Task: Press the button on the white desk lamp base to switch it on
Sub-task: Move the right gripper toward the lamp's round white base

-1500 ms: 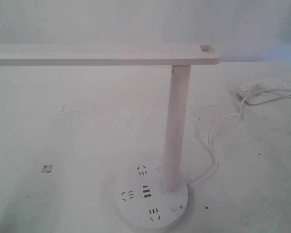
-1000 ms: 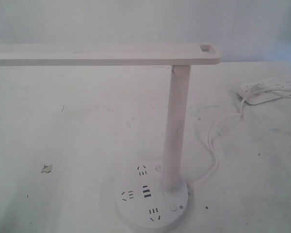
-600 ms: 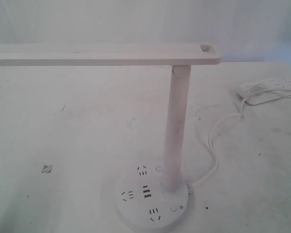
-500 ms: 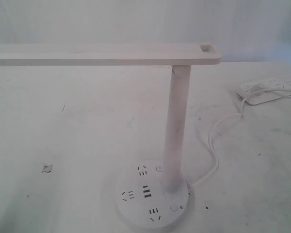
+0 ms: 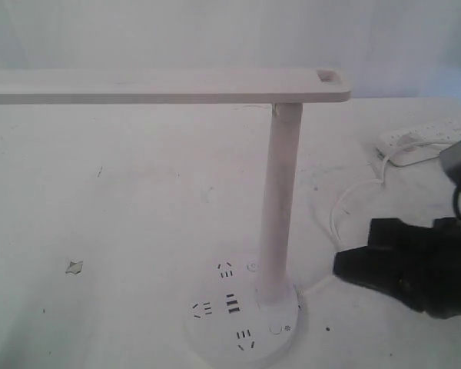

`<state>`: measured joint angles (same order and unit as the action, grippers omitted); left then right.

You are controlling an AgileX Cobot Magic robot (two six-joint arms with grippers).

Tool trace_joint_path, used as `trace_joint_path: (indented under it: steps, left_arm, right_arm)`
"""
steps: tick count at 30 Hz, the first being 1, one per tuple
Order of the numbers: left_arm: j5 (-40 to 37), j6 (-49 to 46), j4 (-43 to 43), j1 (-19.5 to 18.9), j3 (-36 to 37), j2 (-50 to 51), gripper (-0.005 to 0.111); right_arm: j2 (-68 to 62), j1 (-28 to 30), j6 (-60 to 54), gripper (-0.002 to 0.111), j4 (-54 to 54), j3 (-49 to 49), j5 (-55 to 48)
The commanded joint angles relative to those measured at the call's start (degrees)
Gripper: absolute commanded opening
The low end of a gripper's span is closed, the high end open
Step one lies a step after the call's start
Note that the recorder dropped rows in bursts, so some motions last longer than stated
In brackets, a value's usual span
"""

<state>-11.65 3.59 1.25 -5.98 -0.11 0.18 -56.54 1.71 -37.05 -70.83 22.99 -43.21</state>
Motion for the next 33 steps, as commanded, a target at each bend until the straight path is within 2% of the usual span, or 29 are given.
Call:
trace_joint_path:
  steps: [1, 4, 10, 22, 33]
  left_arm:
    - [0.09, 0.00, -0.03, 0.47, 0.11, -0.18, 0.000]
    - [0.09, 0.00, -0.03, 0.47, 0.11, -0.18, 0.000]
    - [0.09, 0.00, -0.03, 0.47, 0.11, -0.18, 0.000]
    - [0.09, 0.00, -0.03, 0.47, 0.11, -0.18, 0.000]
    - [0.09, 0.00, -0.03, 0.47, 0.11, -0.18, 0.000]
  right_arm:
    - [-8.23, -0.05, -15.96, 0.000, -13.66, -2.44, -7.25]
    - [-13.70, -0.05, -24.36, 0.000, -19.51, -4.68, -7.33]
    - [-20.89, -0.05, -32.51, 0.000, -24.92, -5.67, -7.89]
    - [-33.99, -0.05, -42.46, 0.000, -28.81, -5.67, -11.62]
    - [-38.51, -0.05, -45.83, 0.000, -29.12, -5.67, -13.91]
